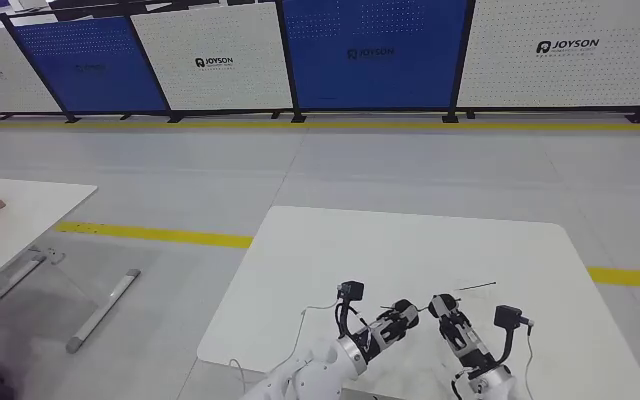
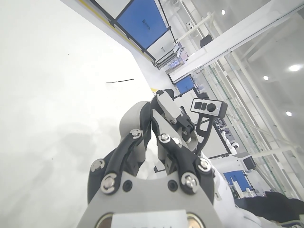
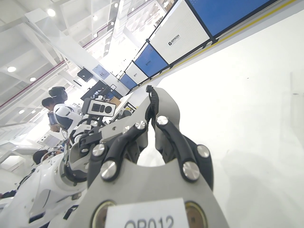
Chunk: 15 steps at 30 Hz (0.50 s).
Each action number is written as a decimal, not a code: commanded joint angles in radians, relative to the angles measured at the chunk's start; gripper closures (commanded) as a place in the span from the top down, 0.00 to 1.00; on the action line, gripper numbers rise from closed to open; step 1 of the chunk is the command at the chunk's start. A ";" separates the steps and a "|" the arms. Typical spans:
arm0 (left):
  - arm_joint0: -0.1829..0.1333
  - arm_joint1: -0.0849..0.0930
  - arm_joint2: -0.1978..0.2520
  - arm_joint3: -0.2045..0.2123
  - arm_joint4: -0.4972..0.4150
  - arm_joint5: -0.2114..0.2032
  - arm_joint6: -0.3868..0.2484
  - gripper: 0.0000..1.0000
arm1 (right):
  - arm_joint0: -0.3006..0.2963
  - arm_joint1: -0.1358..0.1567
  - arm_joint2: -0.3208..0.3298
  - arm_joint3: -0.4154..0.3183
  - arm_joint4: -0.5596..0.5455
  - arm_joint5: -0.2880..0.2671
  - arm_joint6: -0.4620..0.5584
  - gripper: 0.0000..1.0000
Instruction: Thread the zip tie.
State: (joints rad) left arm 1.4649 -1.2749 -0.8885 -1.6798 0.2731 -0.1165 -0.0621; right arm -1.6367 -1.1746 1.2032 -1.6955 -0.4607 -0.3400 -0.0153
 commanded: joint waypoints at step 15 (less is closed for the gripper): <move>0.009 0.005 0.000 -0.019 0.020 -0.004 -0.008 0.00 | -0.016 0.007 0.007 -0.034 0.040 0.000 0.000 0.00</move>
State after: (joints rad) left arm 1.4746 -1.2700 -0.8899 -1.6987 0.2921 -0.1218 -0.0700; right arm -1.6515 -1.1682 1.2093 -1.7275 -0.4195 -0.3400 -0.0160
